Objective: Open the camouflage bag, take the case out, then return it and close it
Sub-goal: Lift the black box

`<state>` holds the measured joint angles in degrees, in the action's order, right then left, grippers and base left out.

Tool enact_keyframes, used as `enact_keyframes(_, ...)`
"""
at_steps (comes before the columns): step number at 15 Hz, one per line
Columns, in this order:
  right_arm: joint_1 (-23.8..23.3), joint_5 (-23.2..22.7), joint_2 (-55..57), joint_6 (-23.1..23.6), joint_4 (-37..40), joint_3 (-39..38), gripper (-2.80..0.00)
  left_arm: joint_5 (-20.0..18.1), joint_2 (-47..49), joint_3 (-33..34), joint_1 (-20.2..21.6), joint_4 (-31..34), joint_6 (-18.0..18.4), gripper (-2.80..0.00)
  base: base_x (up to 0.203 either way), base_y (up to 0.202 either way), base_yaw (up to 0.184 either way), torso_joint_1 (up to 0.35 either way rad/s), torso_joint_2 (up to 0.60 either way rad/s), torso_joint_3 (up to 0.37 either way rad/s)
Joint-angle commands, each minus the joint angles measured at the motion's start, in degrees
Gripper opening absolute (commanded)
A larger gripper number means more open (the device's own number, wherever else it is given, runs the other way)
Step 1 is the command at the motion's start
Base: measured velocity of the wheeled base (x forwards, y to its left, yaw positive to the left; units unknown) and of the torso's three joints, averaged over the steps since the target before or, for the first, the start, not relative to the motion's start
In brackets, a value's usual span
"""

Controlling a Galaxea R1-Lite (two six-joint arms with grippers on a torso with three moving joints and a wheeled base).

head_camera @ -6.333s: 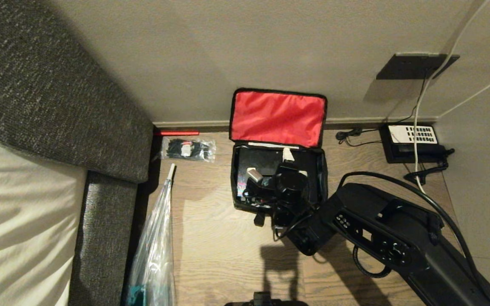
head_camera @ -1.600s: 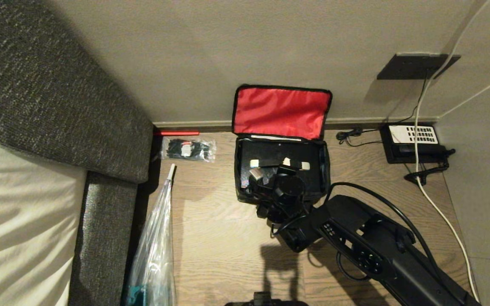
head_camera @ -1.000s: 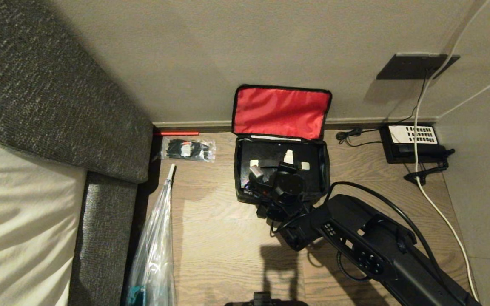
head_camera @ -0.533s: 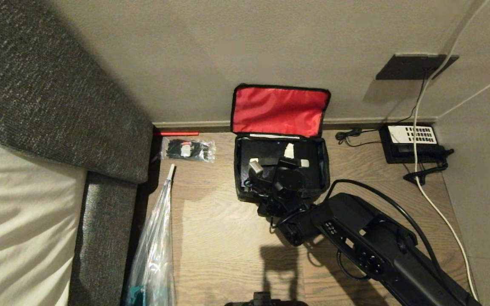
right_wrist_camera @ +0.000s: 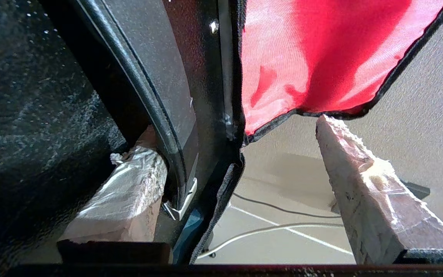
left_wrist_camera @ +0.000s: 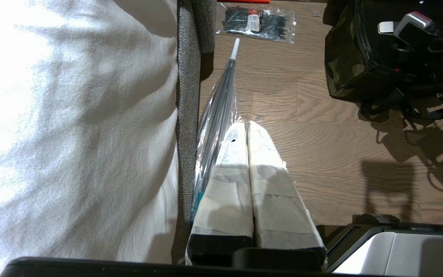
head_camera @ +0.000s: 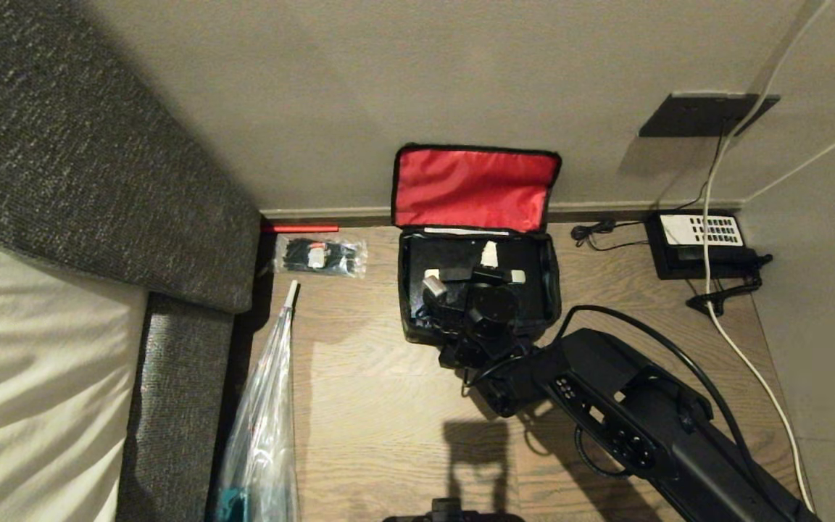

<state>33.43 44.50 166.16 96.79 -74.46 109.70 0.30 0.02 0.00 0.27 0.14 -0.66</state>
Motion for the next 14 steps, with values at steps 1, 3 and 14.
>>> enact_keyframes(1, 0.0, -3.0, 0.3, 0.6, -0.3, 0.1, 0.00, 0.0, -0.1, 0.2, 0.1, 0.0, 0.0, -2.80, 0.000, 0.000, 0.000, 0.000, 0.00, 0.000)
enact_keyframes(3, -0.1, -6.1, 0.4, 0.7, -0.1, 0.0, 0.00, 0.0, -0.1, 0.2, 0.0, 0.0, 0.0, -2.80, 0.000, 0.000, 0.000, 0.000, 0.00, 0.000)
enact_keyframes(14, -1.3, -6.2, 1.2, 1.3, 3.4, 2.3, 0.00, 0.0, -0.1, 0.1, 0.0, 0.0, 0.0, -2.80, 0.000, 0.000, 0.000, 0.000, 0.00, 0.000)
